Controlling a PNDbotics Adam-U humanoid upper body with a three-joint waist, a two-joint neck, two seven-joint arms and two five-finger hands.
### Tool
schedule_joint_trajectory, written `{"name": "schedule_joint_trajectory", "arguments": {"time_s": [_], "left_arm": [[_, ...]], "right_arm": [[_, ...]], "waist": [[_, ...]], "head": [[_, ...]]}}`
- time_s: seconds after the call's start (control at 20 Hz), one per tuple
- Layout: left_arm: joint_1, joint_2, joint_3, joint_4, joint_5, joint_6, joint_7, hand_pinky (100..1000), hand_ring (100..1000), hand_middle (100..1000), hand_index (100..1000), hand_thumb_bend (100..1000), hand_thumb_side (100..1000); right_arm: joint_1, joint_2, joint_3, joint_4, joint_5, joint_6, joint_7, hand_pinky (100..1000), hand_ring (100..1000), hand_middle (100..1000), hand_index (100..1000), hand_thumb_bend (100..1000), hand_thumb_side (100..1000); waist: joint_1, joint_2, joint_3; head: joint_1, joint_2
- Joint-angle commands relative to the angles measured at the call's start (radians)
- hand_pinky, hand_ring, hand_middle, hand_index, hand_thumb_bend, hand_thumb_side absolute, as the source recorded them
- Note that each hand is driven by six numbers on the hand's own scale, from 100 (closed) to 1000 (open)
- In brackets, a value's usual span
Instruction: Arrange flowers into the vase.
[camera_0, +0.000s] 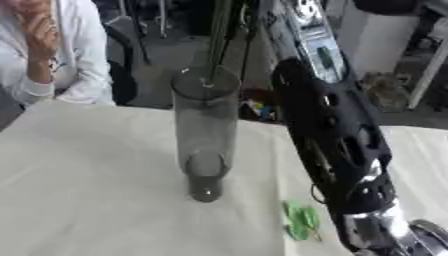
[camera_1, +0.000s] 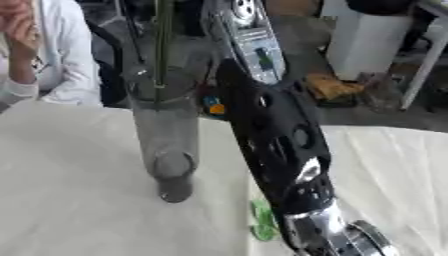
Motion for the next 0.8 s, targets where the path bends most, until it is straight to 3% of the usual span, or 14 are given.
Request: {"name": "schedule_joint_trajectory", "arguments": {"time_s": [0.05,0.8], "left_arm": [[-0.016,0.004,0.006,-0.017,-0.005,-0.003,-0.001,789,857,890,953,100,1000],[-0.02,0.003,0.003,-0.017,-0.006,-0.004,-0.004,789,857,890,953,100,1000]], "right_arm": [[-0.019,-0.019,0.003,-0.02,-0.021,-0.01,0.036,210,162,108,215,100,560],[-0.02,-0.018,-0.005,-0.026,-0.089,-0.047,0.141,211,161,108,216,100,557]], "waist": [[0.008,-0.018,0.004],[0.009,0.003,0.019]], "head": [[-0.002,-0.016],[-0.023,-0.042]]}}
